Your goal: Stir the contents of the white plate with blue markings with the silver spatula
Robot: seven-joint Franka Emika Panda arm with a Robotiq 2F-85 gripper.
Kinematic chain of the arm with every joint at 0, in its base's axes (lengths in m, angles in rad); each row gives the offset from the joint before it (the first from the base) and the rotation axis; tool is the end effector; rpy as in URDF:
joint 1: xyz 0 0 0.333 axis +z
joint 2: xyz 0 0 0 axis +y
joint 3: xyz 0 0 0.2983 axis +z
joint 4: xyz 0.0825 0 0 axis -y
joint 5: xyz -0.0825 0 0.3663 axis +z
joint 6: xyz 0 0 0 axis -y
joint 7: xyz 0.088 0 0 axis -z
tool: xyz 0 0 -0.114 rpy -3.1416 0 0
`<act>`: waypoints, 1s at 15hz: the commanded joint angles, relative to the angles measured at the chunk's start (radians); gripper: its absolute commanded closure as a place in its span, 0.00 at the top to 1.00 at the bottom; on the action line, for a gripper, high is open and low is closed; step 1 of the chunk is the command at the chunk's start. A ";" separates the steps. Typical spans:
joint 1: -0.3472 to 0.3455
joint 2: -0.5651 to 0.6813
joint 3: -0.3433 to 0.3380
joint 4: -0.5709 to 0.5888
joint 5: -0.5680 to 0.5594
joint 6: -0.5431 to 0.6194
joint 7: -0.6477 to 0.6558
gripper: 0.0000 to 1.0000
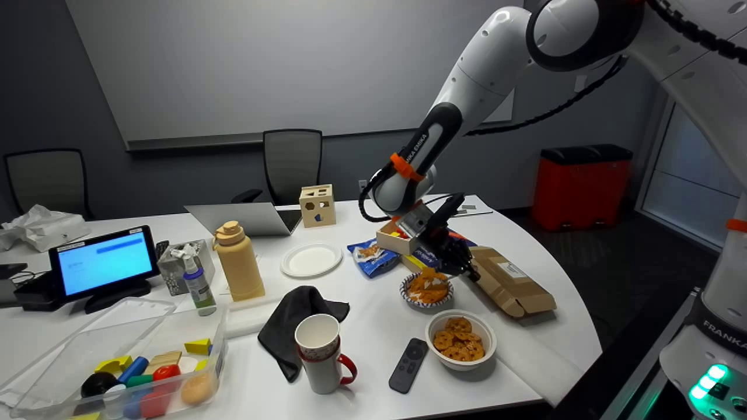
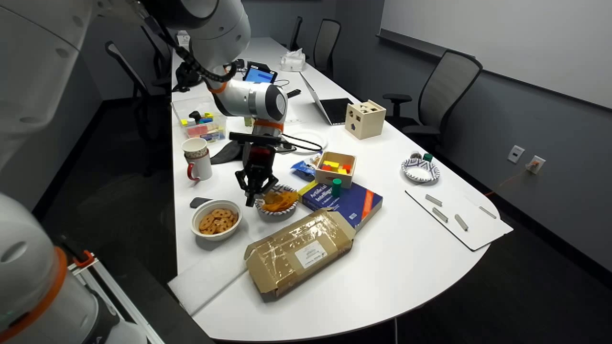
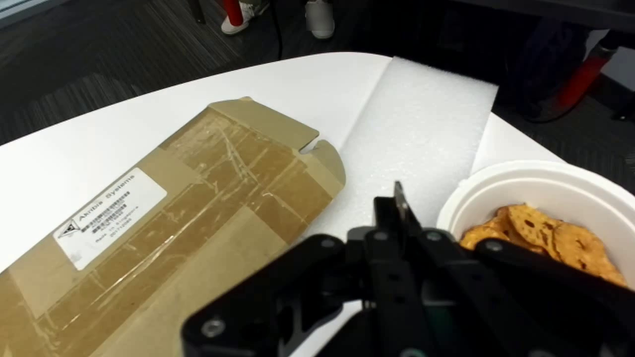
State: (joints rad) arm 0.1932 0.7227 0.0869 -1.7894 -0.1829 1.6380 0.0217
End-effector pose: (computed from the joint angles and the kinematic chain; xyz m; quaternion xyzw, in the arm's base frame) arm 0.4972 0.1241 0.1153 0.8916 0.1625 -0.4076 0.1121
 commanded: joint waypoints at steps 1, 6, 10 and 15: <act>0.008 -0.010 -0.013 -0.013 -0.028 -0.069 0.015 0.01; 0.000 0.016 0.005 0.007 -0.008 -0.192 -0.013 0.01; -0.010 0.027 0.023 0.001 0.019 -0.197 -0.022 0.01; -0.001 0.021 0.034 -0.012 0.042 -0.095 0.004 0.01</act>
State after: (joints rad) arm 0.1932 0.7513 0.1142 -1.7914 -0.1582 1.4825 0.0148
